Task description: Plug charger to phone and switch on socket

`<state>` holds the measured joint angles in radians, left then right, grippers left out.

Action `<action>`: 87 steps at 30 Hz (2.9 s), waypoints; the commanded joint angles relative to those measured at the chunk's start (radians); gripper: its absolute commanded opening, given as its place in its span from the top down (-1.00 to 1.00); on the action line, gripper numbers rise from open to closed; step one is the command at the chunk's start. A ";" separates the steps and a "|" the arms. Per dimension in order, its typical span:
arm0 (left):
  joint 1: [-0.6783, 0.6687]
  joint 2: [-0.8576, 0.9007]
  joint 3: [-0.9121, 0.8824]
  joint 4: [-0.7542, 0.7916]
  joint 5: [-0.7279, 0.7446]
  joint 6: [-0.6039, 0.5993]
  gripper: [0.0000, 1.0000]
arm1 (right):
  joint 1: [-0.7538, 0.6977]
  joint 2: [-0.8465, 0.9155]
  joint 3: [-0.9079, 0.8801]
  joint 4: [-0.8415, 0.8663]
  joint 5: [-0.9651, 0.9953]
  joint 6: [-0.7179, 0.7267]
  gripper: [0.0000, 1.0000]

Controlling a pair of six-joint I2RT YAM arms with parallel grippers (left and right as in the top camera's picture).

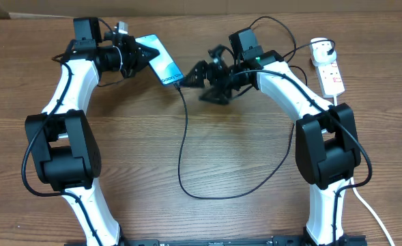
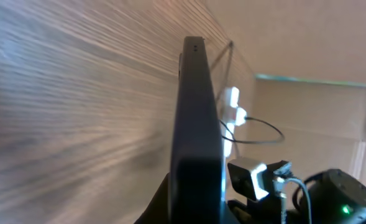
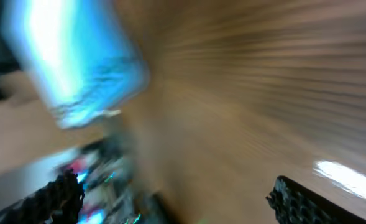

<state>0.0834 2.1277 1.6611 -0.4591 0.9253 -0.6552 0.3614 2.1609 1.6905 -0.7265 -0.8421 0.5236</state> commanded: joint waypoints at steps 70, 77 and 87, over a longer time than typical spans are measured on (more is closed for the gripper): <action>-0.235 0.221 0.010 0.061 -0.085 0.158 0.72 | -0.151 -0.031 0.018 -0.211 0.657 0.038 -1.00; -0.235 0.221 0.010 0.060 -0.097 0.158 0.68 | -0.151 -0.031 0.018 -0.211 0.657 0.038 -1.00; -0.235 0.221 0.010 0.055 -0.117 0.161 0.37 | -0.151 -0.031 0.018 -0.211 0.656 0.038 -1.00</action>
<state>-0.1501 2.3474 1.6611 -0.4038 0.8230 -0.5152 0.2054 2.1609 1.6905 -0.9421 -0.1799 0.5545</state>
